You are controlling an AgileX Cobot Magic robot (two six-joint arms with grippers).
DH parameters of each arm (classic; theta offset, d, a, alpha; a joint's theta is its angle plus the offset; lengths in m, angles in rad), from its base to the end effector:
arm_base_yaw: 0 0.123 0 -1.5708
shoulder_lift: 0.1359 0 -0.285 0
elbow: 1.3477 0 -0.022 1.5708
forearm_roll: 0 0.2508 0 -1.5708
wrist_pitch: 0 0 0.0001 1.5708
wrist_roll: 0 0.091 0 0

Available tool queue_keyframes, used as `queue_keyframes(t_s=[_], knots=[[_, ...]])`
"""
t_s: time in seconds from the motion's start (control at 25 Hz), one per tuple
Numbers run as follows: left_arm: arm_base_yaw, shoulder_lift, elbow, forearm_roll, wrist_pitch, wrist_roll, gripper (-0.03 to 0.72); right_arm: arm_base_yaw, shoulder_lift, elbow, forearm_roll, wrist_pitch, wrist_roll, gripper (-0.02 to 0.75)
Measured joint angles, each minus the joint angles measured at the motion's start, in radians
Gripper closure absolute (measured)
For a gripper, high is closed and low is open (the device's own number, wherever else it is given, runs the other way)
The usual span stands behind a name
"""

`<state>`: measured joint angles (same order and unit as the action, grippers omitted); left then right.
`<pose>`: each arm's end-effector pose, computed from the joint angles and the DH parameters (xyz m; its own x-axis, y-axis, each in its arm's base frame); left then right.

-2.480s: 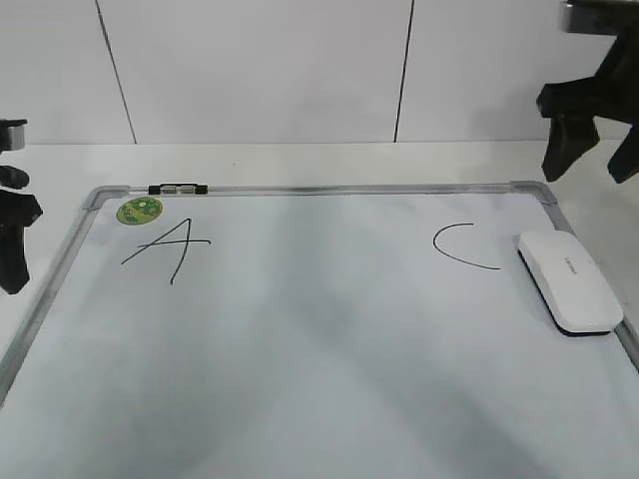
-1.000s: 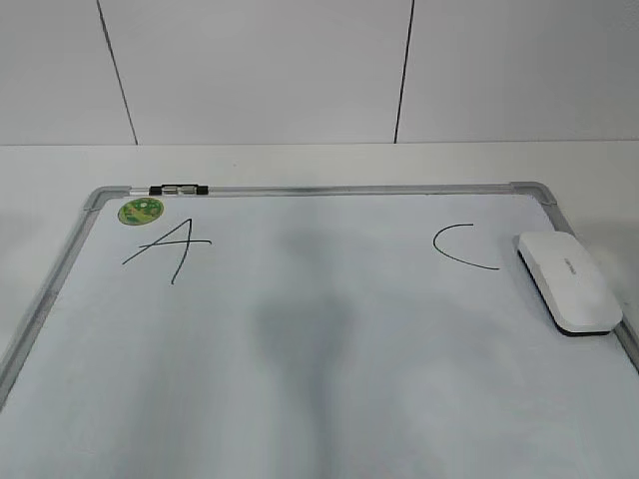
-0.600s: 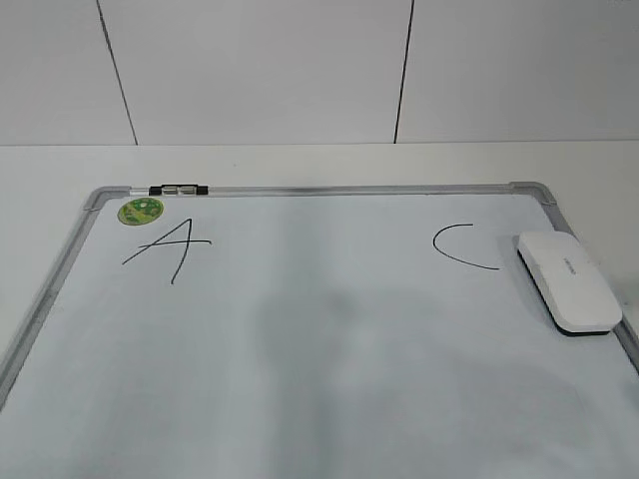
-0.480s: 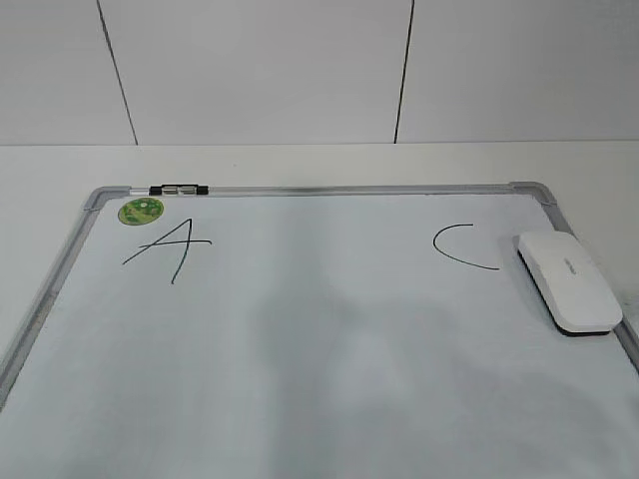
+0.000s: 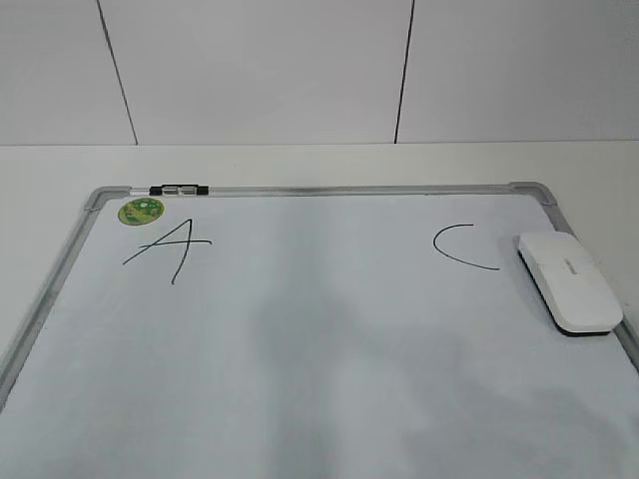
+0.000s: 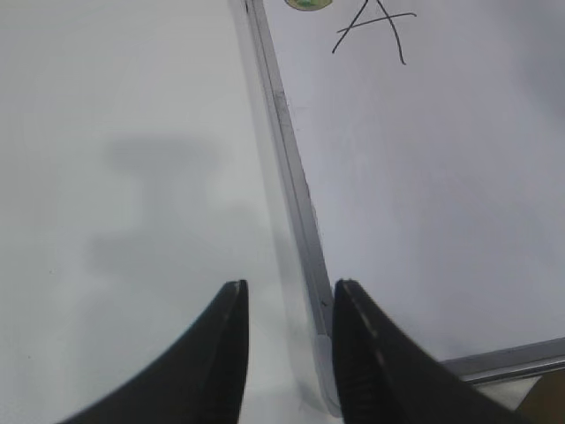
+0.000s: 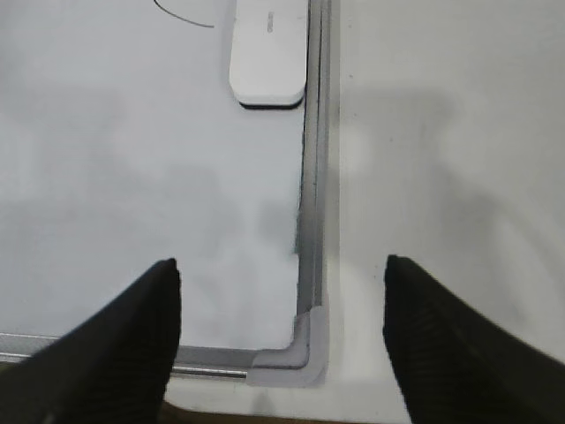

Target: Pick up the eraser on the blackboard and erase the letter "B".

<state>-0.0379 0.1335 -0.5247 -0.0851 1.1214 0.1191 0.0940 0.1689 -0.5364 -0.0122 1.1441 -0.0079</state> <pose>0.0102 -0.0074 0.2795 -0.5879 0.1041 -0.8022 0.1478 0.9888 0.0200 0.0140 0.0003 0.2805 -0.6321 -0.0726 -0.7715 -0.0935 0.9955 -0.0171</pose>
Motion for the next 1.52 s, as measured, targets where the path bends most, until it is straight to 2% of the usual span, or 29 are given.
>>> queue_keyframes(t_s=[0.52,1.52], knots=[[0.000,0.000,0.002,-0.001,-0.006,0.000,0.445,0.000,-0.179,0.033,0.003,-0.005,-0.003,0.168],[0.000,-0.123,0.004,-0.002,-0.007,0.000,0.446,0.000,-0.185,0.034,-0.005,-0.003,-0.006,0.169]])
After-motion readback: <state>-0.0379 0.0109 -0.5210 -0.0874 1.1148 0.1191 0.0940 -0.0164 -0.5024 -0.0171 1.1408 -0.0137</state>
